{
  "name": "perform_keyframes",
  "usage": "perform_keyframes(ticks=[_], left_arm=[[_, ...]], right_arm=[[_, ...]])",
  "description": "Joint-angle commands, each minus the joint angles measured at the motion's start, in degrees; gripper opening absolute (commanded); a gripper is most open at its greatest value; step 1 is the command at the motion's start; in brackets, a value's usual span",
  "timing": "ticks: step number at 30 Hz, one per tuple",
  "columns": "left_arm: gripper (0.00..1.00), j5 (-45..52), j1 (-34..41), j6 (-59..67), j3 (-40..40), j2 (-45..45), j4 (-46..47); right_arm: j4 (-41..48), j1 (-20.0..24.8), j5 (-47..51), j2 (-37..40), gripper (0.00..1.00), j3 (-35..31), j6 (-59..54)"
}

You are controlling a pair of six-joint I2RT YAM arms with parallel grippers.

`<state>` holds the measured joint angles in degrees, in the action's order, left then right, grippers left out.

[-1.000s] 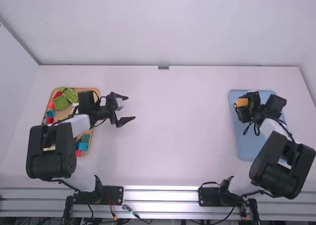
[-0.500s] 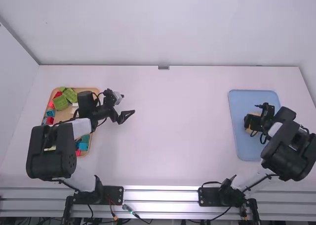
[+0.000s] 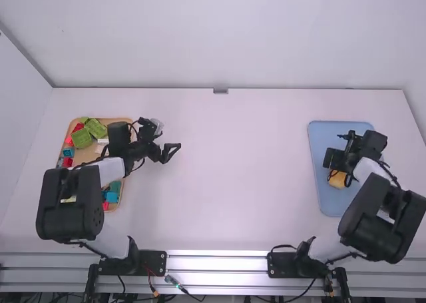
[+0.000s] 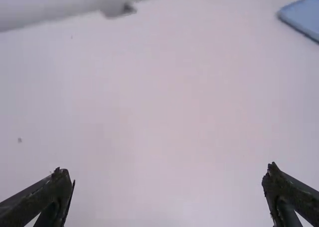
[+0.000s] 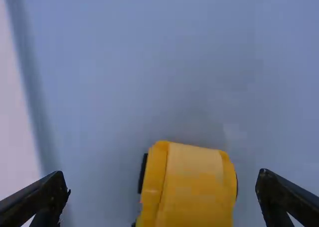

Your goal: Assemble lego blocks to make yellow taxi

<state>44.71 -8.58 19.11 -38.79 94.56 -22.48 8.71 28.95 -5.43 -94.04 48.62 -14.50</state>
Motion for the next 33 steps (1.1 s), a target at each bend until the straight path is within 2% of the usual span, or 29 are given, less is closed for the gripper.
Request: perform_keyframes(ticks=[1,4,9,13,16,27,33], left_arm=[[0.99,-7.26,2.75,-3.23,-4.11,-1.49,4.28],[0.99,-15.58,5.97,-3.48,-7.98,-2.91,12.20],[0.99,-37.68,13.35,-14.25,-14.14,-7.04,23.41],[0.99,-44.61,17.29,-18.29,-17.73,-10.88,30.77],[0.99,-46.22,18.59,-19.62,-19.11,-13.83,34.70],[0.86,-44.71,11.54,-19.11,-12.07,-20.87,27.65],[0.77,-44.71,8.58,-19.11,-6.65,-26.28,22.48]], right_arm=[[4.39,-2.84,5.35,5.70,0.99,5.31,3.43],[10.03,-5.86,5.27,9.18,0.99,8.39,4.68],[14.49,-12.20,5.53,12.66,0.99,10.36,5.70],[16.85,-17.51,5.46,14.05,0.99,10.34,5.70],[17.36,-21.45,5.43,14.48,0.99,10.20,5.85],[10.24,-28.57,5.43,21.60,0.86,3.07,12.97],[4.71,-28.95,5.43,27.14,0.77,-2.46,14.50]])
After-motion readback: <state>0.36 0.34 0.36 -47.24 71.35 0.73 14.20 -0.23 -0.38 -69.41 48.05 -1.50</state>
